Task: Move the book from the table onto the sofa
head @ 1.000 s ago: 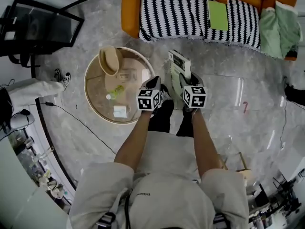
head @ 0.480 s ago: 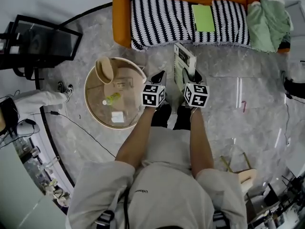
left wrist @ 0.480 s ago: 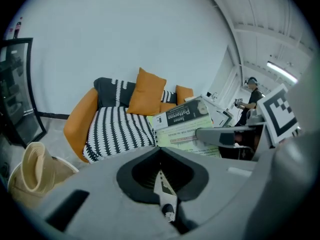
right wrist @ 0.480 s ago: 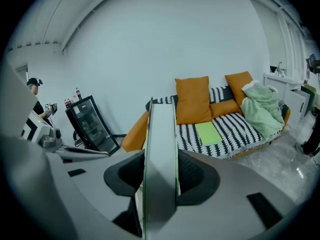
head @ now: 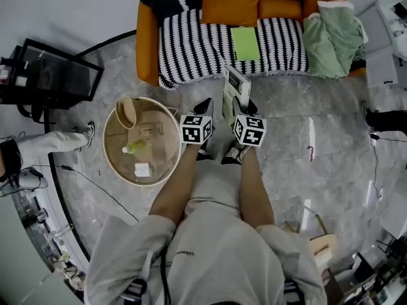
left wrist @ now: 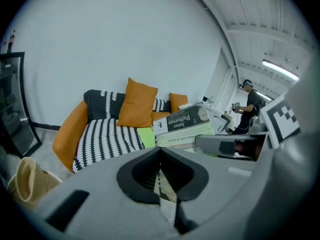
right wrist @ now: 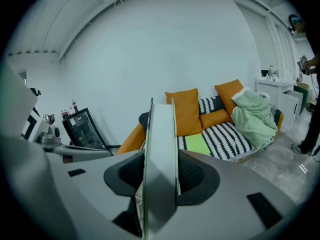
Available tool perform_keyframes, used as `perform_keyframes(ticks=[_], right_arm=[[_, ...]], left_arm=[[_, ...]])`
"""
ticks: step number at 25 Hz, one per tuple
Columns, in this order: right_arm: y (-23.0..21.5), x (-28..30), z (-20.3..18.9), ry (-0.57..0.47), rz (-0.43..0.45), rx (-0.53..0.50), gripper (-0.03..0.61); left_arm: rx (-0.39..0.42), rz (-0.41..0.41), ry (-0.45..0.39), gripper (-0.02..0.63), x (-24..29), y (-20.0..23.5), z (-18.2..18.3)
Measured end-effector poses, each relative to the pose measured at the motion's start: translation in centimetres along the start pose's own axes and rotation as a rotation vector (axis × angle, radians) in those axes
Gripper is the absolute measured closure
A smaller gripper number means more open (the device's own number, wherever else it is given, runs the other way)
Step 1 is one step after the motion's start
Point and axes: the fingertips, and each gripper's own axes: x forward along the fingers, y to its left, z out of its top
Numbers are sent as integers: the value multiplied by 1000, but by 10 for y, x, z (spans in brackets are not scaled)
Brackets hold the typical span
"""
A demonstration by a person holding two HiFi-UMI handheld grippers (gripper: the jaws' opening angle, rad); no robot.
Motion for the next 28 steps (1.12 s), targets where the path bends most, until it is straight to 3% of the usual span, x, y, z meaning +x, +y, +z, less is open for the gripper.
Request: perform_keyframes(ticks=[9,28], right_arm=[[-57,-16,24,-34,7,3,411],[-162,-63,11,-53,-87,90,411]], left_arm=[[70,2,-83,606,35,-44,54],[125,-39,-87,606,82,-129,55]])
